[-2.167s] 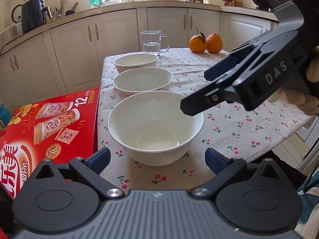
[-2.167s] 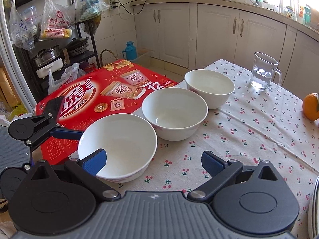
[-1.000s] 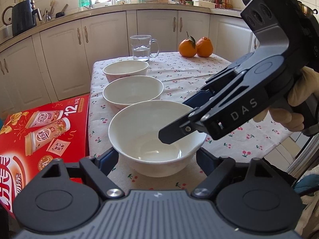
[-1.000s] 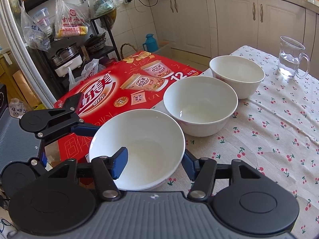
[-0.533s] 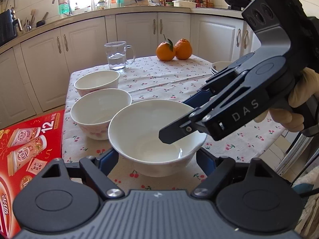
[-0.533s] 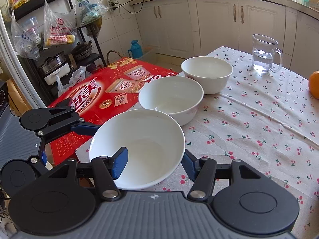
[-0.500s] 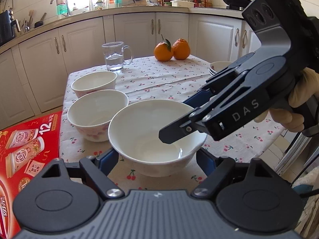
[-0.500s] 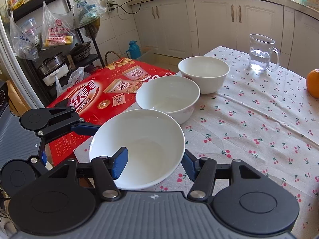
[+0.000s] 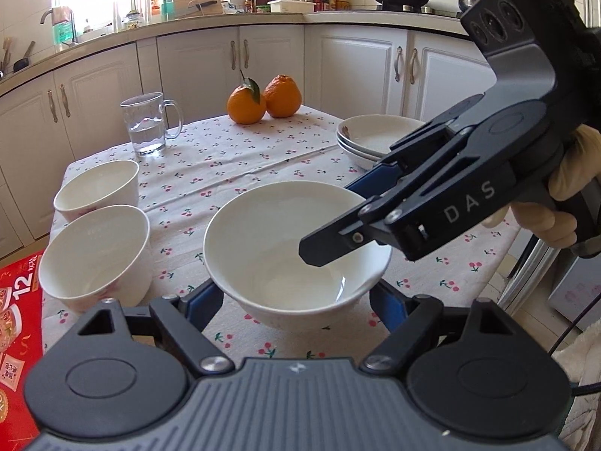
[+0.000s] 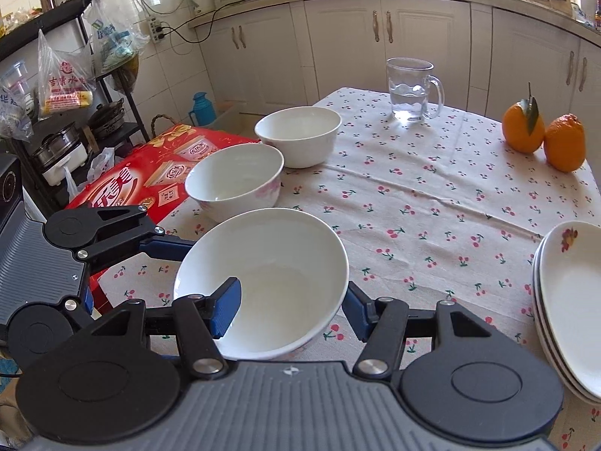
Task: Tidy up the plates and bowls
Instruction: 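Carry the white bowl toward the plate stack with the right gripper, then lower the bowl onto the cloth and open the right gripper, then grasp the rim of another white bowl with the right gripper, then carry the held bowl over the placed white bowl with the right gripper, then lower the bowl into the placed bowl and open the right gripper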
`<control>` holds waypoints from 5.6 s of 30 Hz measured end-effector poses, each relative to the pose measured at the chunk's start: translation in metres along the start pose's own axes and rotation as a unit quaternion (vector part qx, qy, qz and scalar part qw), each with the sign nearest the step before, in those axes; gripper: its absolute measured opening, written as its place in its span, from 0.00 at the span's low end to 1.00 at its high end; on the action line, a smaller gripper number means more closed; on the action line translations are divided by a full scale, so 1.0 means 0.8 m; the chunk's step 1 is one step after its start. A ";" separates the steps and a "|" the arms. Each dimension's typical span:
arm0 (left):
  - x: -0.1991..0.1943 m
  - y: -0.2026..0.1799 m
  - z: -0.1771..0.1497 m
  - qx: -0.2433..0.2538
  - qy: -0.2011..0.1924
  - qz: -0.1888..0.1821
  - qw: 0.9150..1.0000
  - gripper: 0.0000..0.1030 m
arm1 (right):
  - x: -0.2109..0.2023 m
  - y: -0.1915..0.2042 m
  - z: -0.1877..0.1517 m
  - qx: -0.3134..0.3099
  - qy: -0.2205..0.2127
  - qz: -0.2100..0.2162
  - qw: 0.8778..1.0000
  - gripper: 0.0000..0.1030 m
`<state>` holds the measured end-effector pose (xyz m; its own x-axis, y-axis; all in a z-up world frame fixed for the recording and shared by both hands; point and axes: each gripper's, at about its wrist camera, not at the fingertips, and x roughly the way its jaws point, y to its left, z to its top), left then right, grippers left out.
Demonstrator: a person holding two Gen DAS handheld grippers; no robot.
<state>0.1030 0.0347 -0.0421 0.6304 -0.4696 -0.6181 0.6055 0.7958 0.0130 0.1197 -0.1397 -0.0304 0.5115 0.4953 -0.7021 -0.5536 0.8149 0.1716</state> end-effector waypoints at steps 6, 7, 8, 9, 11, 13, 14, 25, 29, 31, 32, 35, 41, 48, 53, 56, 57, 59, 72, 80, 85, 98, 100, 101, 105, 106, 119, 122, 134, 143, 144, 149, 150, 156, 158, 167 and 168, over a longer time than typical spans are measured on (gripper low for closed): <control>0.016 -0.007 0.005 0.009 0.003 -0.009 1.000 0.82 | -0.005 -0.017 -0.008 0.015 0.000 -0.013 1.000 0.63; 0.018 -0.007 0.006 0.010 0.003 -0.010 1.000 0.82 | -0.005 -0.020 -0.008 0.018 -0.001 -0.014 1.000 0.63; 0.020 -0.008 0.007 0.010 0.003 -0.011 1.000 0.82 | -0.005 -0.022 -0.009 0.021 0.000 -0.015 1.000 0.63; 0.022 -0.008 0.007 0.010 0.004 -0.012 1.000 0.82 | -0.005 -0.024 -0.010 0.023 0.000 -0.016 1.000 0.63; 0.024 -0.009 0.007 0.007 0.004 -0.015 1.000 0.82 | -0.003 -0.028 -0.011 0.027 0.001 -0.019 0.999 0.63; 0.027 -0.009 0.008 0.006 0.005 -0.017 1.000 0.82 | -0.003 -0.030 -0.012 0.029 0.002 -0.022 0.999 0.63; 0.028 -0.009 0.008 0.005 0.006 -0.018 1.000 0.82 | -0.003 -0.032 -0.013 0.031 0.002 -0.022 0.999 0.63; 0.033 -0.008 0.009 0.006 0.008 -0.019 1.000 0.82 | 0.001 -0.036 -0.014 0.035 0.006 -0.024 0.999 0.64; 0.032 -0.010 0.007 0.011 0.005 -0.019 1.000 0.86 | 0.001 -0.036 -0.014 0.034 0.006 -0.018 0.999 0.69; 0.029 -0.011 0.007 0.012 0.001 -0.020 1.000 0.89 | 0.001 -0.035 -0.013 0.033 0.006 -0.016 0.999 0.78; 0.028 -0.011 0.007 0.012 -0.001 -0.020 1.000 0.90 | 0.001 -0.034 -0.013 0.032 0.005 -0.016 0.999 0.82; 0.023 -0.011 0.007 0.009 -0.004 -0.018 1.000 0.90 | -0.002 -0.030 -0.011 0.028 -0.001 -0.017 0.999 0.93; 0.007 -0.006 0.000 -0.002 -0.009 -0.005 1.000 0.91 | -0.006 -0.023 -0.006 0.017 -0.008 -0.031 0.999 1.00; -0.022 0.011 -0.010 -0.024 -0.029 0.039 0.999 0.92 | -0.007 -0.008 0.004 -0.011 -0.005 -0.050 0.999 1.00; -0.035 0.033 -0.016 -0.041 -0.038 0.076 0.996 0.92 | -0.001 0.007 0.019 -0.037 -0.004 -0.054 0.998 1.00; -0.039 0.048 -0.020 -0.048 -0.040 0.102 0.993 0.92 | 0.006 0.017 0.030 -0.057 -0.001 -0.058 0.997 1.00; -0.038 0.054 -0.021 -0.050 -0.041 0.110 0.992 0.92 | 0.008 0.020 0.034 -0.063 0.000 -0.060 0.996 1.00; -0.039 0.065 -0.022 -0.056 -0.041 0.121 0.990 0.92 | 0.014 0.027 0.042 -0.077 0.002 -0.062 0.995 1.00; -0.017 0.121 -0.028 -0.089 -0.035 0.150 0.984 0.92 | 0.070 0.051 0.102 -0.118 0.012 -0.030 0.992 1.00; 0.003 0.135 -0.025 -0.087 -0.035 0.146 0.985 0.92 | 0.120 0.052 0.135 -0.118 0.033 0.009 0.992 0.93; 0.009 0.139 -0.023 -0.086 -0.036 0.141 0.986 0.90 | 0.149 0.051 0.145 -0.118 0.051 0.025 0.991 0.85; 0.012 0.146 -0.022 -0.096 -0.033 0.133 0.986 0.85 | 0.181 0.039 0.153 -0.103 0.074 0.059 0.990 0.69; 0.012 0.146 -0.022 -0.096 -0.032 0.132 0.986 0.85 | 0.184 0.039 0.155 -0.100 0.075 0.066 0.990 0.68; 0.012 0.146 -0.021 -0.097 -0.032 0.132 0.986 0.85 | 0.185 0.038 0.155 -0.099 0.075 0.069 0.990 0.67; 0.011 0.148 -0.020 -0.098 -0.030 0.130 0.986 0.85 | 0.187 0.038 0.157 -0.095 0.075 0.078 0.990 0.67; 0.012 0.148 -0.019 -0.097 -0.028 0.129 0.986 0.85 | 0.187 0.038 0.157 -0.093 0.075 0.079 0.990 0.67; -0.006 0.122 -0.006 -0.082 -0.027 0.119 0.989 0.85 | 0.152 0.032 0.147 -0.077 0.066 0.086 0.991 0.67; -0.012 0.110 -0.001 -0.079 -0.028 0.114 0.990 0.85 | 0.134 0.032 0.142 -0.079 0.059 0.086 0.991 0.67; -0.036 0.054 0.015 -0.057 -0.036 0.097 0.993 0.85 | 0.060 0.023 0.111 -0.079 0.030 0.082 0.993 0.67; -0.036 0.018 0.029 -0.044 -0.039 0.086 0.995 0.85 | 0.012 0.007 0.088 -0.069 0.008 0.070 0.995 0.67; -0.033 0.017 0.030 -0.045 -0.038 0.087 0.994 0.85 | 0.011 0.006 0.087 -0.068 0.009 0.066 0.996 0.67; -0.029 0.007 0.033 -0.048 -0.036 0.084 0.995 0.85 | 0.000 -0.004 0.081 -0.050 -0.008 0.064 0.997 0.68; -0.028 0.005 0.034 -0.048 -0.036 0.080 0.995 0.85 | -0.002 -0.005 0.079 -0.049 -0.008 0.064 0.997 0.68; -0.017 -0.014 0.040 -0.032 -0.034 0.063 0.997 0.85 | -0.014 -0.021 0.062 -0.039 -0.006 0.047 0.998 0.68; -0.012 -0.018 0.041 -0.035 -0.030 0.051 0.998 0.85 | -0.019 -0.028 0.056 -0.030 -0.007 0.044 0.999 0.68; 0.002 -0.029 0.038 -0.033 -0.019 0.033 0.999 0.85 | -0.023 -0.044 0.034 -0.014 0.004 0.028 0.999 0.68; 0.004 -0.030 0.038 -0.032 -0.017 0.033 0.999 0.85 | -0.023 -0.044 0.032 -0.013 0.005 0.027 1.000 0.68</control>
<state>0.1052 0.0029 -0.0202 0.6848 -0.4273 -0.5903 0.5302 0.8478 0.0013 0.1470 -0.1697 -0.0058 0.4737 0.5360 -0.6988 -0.5980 0.7783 0.1915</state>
